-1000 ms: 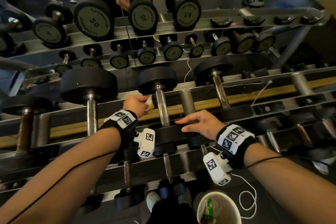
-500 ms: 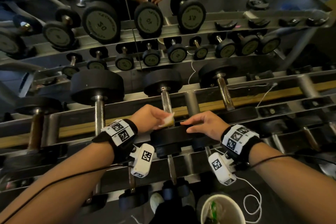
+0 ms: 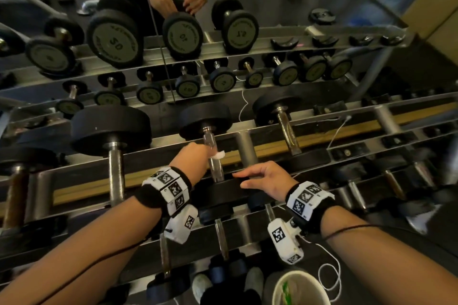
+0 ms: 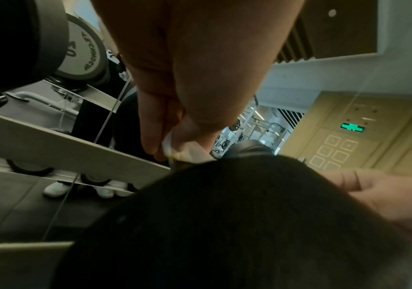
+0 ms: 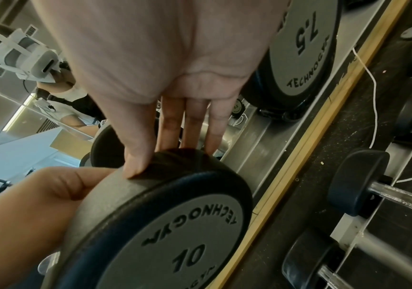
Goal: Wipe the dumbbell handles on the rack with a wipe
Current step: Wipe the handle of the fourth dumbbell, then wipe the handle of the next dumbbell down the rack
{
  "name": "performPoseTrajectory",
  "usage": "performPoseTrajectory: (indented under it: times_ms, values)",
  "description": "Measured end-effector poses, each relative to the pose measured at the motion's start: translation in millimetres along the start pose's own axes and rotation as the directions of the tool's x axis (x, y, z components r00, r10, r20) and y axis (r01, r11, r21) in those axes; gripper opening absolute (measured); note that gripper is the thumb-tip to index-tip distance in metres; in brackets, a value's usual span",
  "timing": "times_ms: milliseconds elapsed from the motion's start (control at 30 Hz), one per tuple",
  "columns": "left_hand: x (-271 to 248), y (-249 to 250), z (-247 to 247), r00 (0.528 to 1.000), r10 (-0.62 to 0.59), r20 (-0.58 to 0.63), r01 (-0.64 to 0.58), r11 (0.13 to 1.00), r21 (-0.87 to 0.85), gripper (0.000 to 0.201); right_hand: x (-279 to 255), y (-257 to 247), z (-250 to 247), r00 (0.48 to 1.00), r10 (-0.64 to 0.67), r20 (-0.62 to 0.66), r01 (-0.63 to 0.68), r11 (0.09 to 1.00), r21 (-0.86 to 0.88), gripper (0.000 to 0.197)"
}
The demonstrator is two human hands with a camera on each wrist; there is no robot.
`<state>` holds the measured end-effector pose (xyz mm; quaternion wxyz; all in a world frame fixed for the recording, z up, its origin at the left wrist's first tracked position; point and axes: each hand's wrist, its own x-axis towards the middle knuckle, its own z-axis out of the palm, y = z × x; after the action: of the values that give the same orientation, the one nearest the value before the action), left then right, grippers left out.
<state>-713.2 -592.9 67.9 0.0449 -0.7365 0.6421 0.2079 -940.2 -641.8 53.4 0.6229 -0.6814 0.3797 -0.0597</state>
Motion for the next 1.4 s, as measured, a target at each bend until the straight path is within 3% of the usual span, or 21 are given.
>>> performPoseTrajectory:
  times_ms: [67,167,300,400,500,667,833,1067,1200,1400]
  values:
    - [-10.7,1.0,5.0,0.998,-0.016,0.059,0.016,1.0,-0.008,0.047,-1.2,-1.9,1.5,1.0,0.006,-0.016,-0.006,1.0,-0.005,0.03]
    - [-28.2,-5.8,4.1,0.994,-0.011,0.109,0.028,0.988,-0.155,0.042,-2.3,-7.0,2.1,1.0,0.019,-0.015,-0.02,0.998,-0.064,0.029]
    - [-44.5,-5.9,-19.9,0.993,-0.04,-0.114,-0.009,0.919,-0.393,0.029,1.2,-23.6,-2.3,1.0,0.009,0.021,-0.005,0.977,-0.212,0.031]
    - [-52.0,14.0,-32.4,0.948,-0.021,-0.318,-0.131,0.884,-0.448,0.023,4.2,-48.2,-7.7,0.986,-0.15,-0.066,0.126,0.951,-0.282,0.04]
    - [-50.9,36.2,-35.8,0.908,-0.072,-0.414,-0.159,0.854,-0.496,0.02,5.0,-71.7,-20.3,0.941,-0.314,-0.127,0.264,0.915,-0.306,0.042]
    - [-29.8,76.6,-36.4,0.919,-0.102,-0.382,-0.138,0.822,-0.553,0.021,-0.5,-77.4,-58.2,0.906,-0.421,-0.051,0.345,0.802,-0.487,0.026]
    - [1.2,125.2,-32.4,0.912,-0.177,-0.371,-0.108,0.769,-0.631,0.034,-13.6,-51.7,-103.0,0.917,-0.386,-0.095,0.306,0.838,-0.452,0.021]
    - [39.5,179.3,-9.9,0.896,-0.252,-0.365,-0.082,0.716,-0.693,0.015,-10.3,-13.5,-168.6,0.911,-0.4,-0.098,0.302,0.811,-0.501,0.014]
    - [48.8,185.9,5.5,0.943,-0.247,-0.223,0.026,0.722,-0.691,0.013,9.9,3.6,-202.3,0.904,-0.384,-0.188,0.226,0.802,-0.553,0.012]
    - [58.0,186.4,10.6,0.975,-0.175,-0.134,0.028,0.702,-0.712,0.014,43.6,8.3,-217.6,0.948,-0.306,-0.091,0.195,0.782,-0.592,0.012]
